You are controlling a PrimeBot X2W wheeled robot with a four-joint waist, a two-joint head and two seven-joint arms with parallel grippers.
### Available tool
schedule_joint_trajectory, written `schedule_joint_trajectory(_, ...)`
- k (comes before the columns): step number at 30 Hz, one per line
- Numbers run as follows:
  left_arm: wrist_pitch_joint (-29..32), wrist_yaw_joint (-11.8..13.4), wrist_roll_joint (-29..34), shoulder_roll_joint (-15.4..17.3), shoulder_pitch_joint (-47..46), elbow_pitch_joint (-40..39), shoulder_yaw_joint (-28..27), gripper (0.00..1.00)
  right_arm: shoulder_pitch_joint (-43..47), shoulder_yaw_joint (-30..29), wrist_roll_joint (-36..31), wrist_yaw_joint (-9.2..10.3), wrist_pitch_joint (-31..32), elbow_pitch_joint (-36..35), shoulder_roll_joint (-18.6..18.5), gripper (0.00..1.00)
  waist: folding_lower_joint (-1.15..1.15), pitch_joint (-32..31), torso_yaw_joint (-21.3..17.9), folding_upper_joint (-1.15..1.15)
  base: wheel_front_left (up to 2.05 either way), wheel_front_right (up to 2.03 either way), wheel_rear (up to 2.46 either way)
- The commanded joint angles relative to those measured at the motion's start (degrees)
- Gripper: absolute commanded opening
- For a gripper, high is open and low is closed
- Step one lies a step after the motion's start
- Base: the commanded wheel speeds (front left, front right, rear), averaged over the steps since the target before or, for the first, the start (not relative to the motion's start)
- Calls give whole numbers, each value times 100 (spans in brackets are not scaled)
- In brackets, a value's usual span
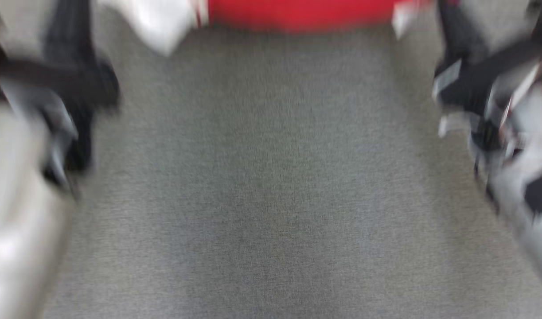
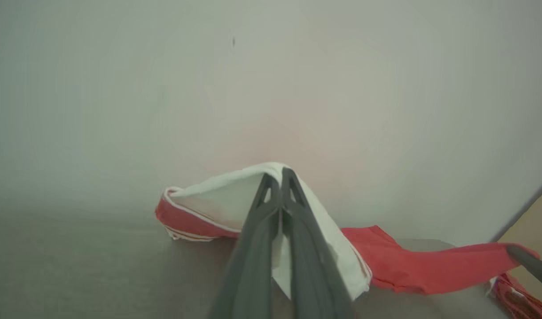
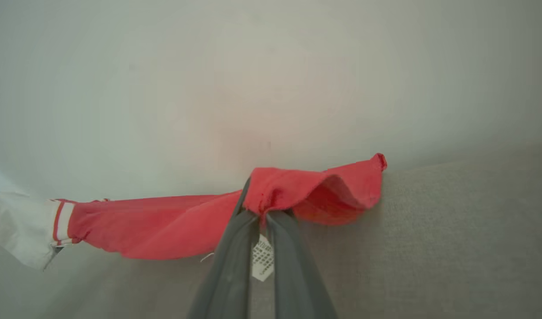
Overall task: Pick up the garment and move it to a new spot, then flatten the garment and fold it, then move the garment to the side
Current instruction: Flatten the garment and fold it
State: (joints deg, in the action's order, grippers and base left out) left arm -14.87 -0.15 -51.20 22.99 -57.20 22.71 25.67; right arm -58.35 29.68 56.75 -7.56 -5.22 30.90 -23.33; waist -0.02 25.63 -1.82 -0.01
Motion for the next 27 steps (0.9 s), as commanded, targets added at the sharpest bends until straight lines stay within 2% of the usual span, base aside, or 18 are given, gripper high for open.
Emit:
schedule_joint_trajectory(1,-33,227,14,88,795,-528,-57,0,681,-72,85,14,-35,-250,-90,0,2,-642,95,1,0,0,0)
schedule_joint_trajectory(2,-37,378,-49,85,1161,-819,-201,0,969,-74,87,14,-8,-383,-113,0,2,-711,88,1,0,0,0)
schedule_joint_trajectory(6,-34,721,28,129,2513,-1738,-276,0,2090,-236,17,14,3,-789,-128,0,2,-983,101,1,0,0,0)
schedule_joint_trajectory(13,-35,1021,127,65,4100,-2453,-284,0,3471,-812,-153,14,1,-1124,-44,0,2,-1330,166,1,0,0,0)
schedule_joint_trajectory(18,-31,1101,233,-218,5138,-2637,-285,0,4426,-1298,-362,14,119,-1375,73,0,2,-1608,216,1,0,0,0)
schedule_joint_trajectory(27,-31,995,464,-645,6457,-2515,-135,0,6115,-2317,-1069,14,324,-1767,464,0,2,-2135,447,1,0,0,0)
